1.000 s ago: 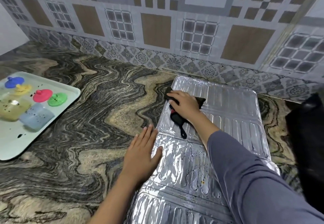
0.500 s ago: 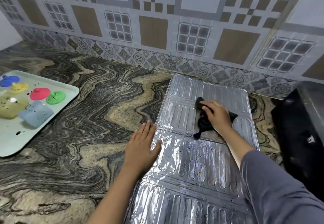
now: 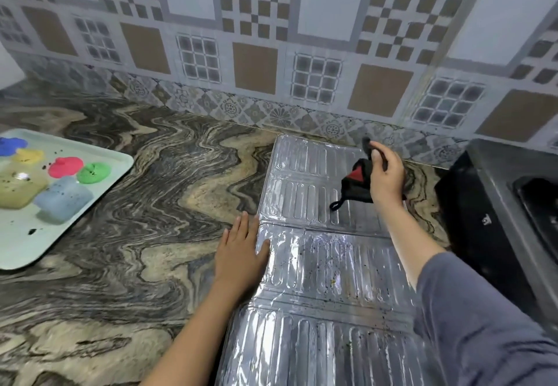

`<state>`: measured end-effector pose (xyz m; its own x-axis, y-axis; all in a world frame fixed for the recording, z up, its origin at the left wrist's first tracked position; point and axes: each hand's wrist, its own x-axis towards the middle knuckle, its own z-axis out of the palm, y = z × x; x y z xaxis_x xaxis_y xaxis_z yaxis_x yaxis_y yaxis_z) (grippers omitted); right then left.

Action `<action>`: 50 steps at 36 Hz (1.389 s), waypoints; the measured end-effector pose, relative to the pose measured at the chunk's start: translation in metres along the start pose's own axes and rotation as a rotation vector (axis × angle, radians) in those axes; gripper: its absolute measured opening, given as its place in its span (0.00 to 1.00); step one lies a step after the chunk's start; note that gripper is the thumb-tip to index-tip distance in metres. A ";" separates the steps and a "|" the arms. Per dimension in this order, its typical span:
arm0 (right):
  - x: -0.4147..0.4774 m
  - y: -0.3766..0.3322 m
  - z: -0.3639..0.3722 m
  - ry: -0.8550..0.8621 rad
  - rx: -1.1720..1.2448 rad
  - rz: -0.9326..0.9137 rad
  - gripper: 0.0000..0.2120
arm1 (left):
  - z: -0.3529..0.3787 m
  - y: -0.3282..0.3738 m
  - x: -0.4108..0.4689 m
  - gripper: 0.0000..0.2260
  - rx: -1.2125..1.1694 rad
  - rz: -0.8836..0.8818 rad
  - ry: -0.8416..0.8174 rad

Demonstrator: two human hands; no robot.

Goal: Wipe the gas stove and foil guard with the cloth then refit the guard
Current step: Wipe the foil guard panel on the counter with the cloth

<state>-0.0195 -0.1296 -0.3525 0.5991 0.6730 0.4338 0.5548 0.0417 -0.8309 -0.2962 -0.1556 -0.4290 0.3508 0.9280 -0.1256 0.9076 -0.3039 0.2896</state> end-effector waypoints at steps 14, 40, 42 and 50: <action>-0.056 -0.062 -0.065 0.007 0.130 0.039 0.12 | -0.014 0.009 -0.042 0.33 -0.295 0.008 -0.030; -0.221 0.025 -0.112 -0.502 -0.779 -0.100 0.23 | 0.035 -0.017 -0.175 0.34 0.005 0.070 0.125; -0.215 0.029 -0.107 -0.497 -0.769 -0.075 0.23 | 0.036 -0.017 -0.175 0.33 0.002 0.071 0.128; -0.192 0.033 -0.084 -0.318 -0.762 0.099 0.23 | 0.036 -0.019 -0.175 0.32 0.006 0.072 0.125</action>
<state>-0.0675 -0.3194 -0.4339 0.5374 0.8287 0.1565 0.8154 -0.4632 -0.3471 -0.3666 -0.3197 -0.4464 0.3842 0.9231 0.0146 0.8826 -0.3719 0.2876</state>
